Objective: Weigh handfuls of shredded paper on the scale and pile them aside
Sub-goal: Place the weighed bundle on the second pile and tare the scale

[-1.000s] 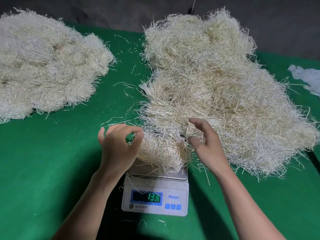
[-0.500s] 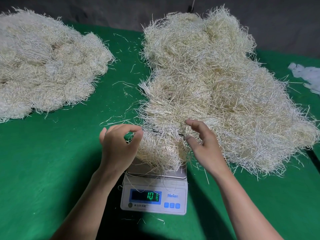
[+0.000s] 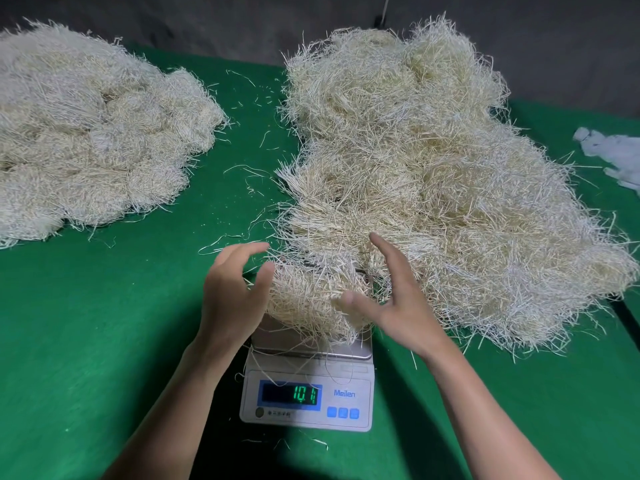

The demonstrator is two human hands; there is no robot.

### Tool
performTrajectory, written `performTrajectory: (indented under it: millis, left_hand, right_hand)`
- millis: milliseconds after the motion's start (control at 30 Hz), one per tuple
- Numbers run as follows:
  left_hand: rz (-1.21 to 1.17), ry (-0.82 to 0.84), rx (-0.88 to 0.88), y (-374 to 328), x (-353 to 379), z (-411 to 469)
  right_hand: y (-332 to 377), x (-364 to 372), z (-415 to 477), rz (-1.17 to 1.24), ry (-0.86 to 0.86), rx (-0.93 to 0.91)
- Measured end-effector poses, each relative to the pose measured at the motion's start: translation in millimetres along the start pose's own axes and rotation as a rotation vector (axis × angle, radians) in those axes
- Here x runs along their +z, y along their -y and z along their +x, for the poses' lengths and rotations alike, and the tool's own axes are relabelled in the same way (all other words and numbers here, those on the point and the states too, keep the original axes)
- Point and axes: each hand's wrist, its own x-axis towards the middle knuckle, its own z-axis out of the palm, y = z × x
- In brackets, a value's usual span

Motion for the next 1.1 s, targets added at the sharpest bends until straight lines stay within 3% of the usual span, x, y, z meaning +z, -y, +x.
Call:
performTrajectory:
  millis: [100,233,300,500,600,667,767,900,967,1033,1100]
  left_hand:
    - [-0.024,0.085,-0.157,17.8,9.4,4.3]
    - [0.044,0.48,-0.287,30.2,30.7,-0.1]
    - [0.028,0.589,-0.286,27.3,40.7,-7.2]
    - [-0.431,0.334,-0.355,-5.8,37.2,-7.6]
    - [-0.941,0.446,-0.603,-39.5,39.8,22.5]
    - [-1.111,0.328,-0.799,-56.2,36.1,48.8]
    - [-1.046,0.209,-0.771,-72.7,36.8,57.7]
    - [-1.022,0.191,-0.649,-103.8,47.7,38.1]
    - [-1.086,0.159,-0.7,-111.1,44.0,42.1]
    - [-1.137,0.134,-0.665,-113.1,37.0,51.7]
    - [-1.077,0.076,-0.61,-109.0,41.7,48.0]
  right_hand:
    - [-15.0,14.4,-1.1,-0.232,0.097,-0.001]
    - [-31.2,52.0,5.9,-0.531,0.182,-0.015]
    - [-36.2,67.8,11.8,-0.622,0.173,-0.03]
    - [-13.7,56.2,44.5,-0.241,-0.221,-0.14]
    - [16.7,47.1,53.1,-0.285,-0.176,-0.229]
    - [33.6,46.8,46.6,-0.213,-0.067,-0.281]
    - [59.5,41.6,39.0,0.01,-0.05,-0.325]
    - [80.4,4.1,72.3,0.127,-0.424,-0.061]
    - [81.2,8.6,67.0,0.195,-0.363,-0.071]
    - [83.9,28.8,46.6,0.289,-0.187,-0.122]
    - [86.2,33.7,42.9,0.241,-0.128,-0.14]
